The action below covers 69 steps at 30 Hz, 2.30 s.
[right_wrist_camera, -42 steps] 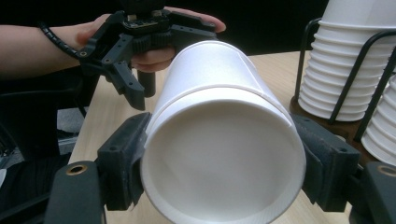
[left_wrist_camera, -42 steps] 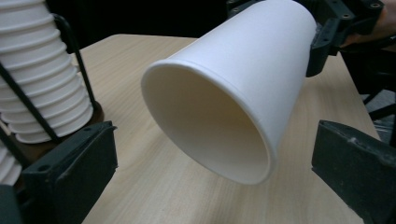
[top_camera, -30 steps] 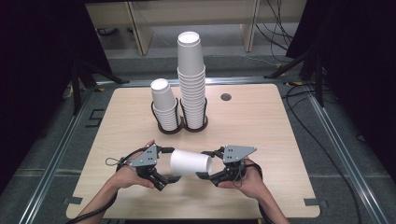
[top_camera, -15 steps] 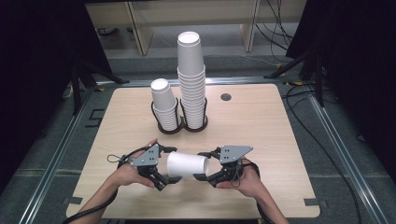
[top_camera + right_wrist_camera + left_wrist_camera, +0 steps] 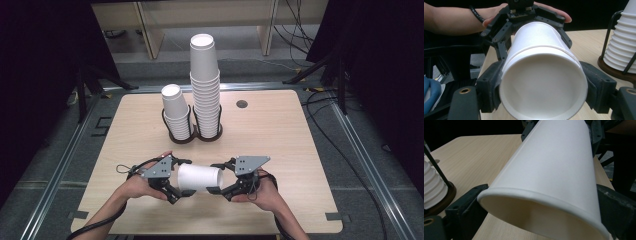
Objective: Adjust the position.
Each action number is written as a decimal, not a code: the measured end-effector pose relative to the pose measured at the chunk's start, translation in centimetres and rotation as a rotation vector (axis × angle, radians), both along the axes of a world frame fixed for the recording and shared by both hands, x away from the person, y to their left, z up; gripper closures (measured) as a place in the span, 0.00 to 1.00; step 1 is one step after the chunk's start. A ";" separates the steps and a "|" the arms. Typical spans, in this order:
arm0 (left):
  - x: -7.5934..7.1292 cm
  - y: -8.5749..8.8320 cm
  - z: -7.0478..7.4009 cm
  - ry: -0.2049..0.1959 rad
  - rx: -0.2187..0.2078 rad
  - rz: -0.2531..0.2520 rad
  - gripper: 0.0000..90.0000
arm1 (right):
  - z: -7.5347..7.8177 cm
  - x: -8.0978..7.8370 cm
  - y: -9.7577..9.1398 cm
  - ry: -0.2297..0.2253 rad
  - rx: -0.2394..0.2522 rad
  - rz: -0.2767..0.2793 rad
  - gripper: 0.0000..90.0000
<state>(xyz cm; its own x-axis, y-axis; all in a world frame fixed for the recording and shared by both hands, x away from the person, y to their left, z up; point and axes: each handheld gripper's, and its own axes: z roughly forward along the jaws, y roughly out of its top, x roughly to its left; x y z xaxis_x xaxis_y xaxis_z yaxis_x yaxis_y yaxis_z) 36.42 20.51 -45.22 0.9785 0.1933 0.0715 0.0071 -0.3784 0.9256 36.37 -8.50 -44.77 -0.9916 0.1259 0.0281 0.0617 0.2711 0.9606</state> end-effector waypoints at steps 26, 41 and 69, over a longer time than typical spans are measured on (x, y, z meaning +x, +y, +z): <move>0.1 0.3 1.6 -0.067 0.098 -0.046 0.18 | 0.0 0.7 -0.1 0.007 -0.029 -0.013 0.28; 0.2 0.1 2.4 -0.094 0.154 -0.056 0.21 | 0.0 0.8 -0.2 0.007 -0.038 -0.022 0.28; 0.9 -0.4 4.7 -0.115 0.352 -0.057 0.23 | 0.1 0.9 -0.4 0.025 -0.126 -0.088 0.17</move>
